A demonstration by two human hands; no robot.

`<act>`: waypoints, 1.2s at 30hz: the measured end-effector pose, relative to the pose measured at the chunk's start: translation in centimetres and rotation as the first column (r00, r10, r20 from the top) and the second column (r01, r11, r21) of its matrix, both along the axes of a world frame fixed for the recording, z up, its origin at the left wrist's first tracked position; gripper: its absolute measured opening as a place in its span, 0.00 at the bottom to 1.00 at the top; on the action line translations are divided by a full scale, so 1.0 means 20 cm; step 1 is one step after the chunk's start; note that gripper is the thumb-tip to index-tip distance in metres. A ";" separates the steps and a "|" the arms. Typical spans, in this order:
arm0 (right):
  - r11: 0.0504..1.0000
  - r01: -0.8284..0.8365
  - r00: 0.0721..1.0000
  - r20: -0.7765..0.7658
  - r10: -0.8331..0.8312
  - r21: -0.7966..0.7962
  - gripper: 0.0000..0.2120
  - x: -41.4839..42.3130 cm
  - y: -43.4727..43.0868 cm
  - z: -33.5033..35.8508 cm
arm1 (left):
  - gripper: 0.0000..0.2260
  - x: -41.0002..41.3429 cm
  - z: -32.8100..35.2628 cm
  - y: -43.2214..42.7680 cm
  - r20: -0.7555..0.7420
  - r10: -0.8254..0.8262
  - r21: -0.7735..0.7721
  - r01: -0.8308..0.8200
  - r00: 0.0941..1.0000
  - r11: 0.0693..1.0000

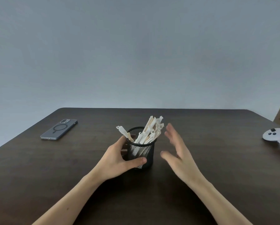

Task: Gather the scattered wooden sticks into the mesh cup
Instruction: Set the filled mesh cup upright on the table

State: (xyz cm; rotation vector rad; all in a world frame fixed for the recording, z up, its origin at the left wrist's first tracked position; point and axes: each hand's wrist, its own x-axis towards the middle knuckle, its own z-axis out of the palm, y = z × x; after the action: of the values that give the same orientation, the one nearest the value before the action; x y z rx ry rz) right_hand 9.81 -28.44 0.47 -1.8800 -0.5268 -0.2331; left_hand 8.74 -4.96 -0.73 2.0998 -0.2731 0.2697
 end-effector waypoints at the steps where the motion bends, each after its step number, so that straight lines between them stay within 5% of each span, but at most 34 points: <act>1: 0.999 -0.048 0.998 -0.048 0.046 -0.024 0.41 0.00 0.00 -0.02 | 0.29 -0.01 0.00 0.01 0.001 -0.006 0.006 0.006 1.000 1.000; 9: 0.981 -0.143 0.990 -0.034 0.140 -0.134 0.31 0.01 0.07 -0.05 | 0.26 -0.01 -0.02 0.04 0.034 -0.025 0.067 0.022 0.999 0.997; 36: 0.994 -0.028 0.999 -0.023 0.026 -0.105 0.29 0.03 0.01 -0.10 | 0.19 0.05 -0.02 -0.06 -0.012 0.002 0.150 0.000 1.000 0.989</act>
State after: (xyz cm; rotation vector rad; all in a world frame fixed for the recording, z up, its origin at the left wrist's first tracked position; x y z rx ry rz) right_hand 10.46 -28.24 -1.45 -1.9747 -0.5586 -0.1700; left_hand 9.81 -6.15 -1.04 2.2495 -0.2934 0.2431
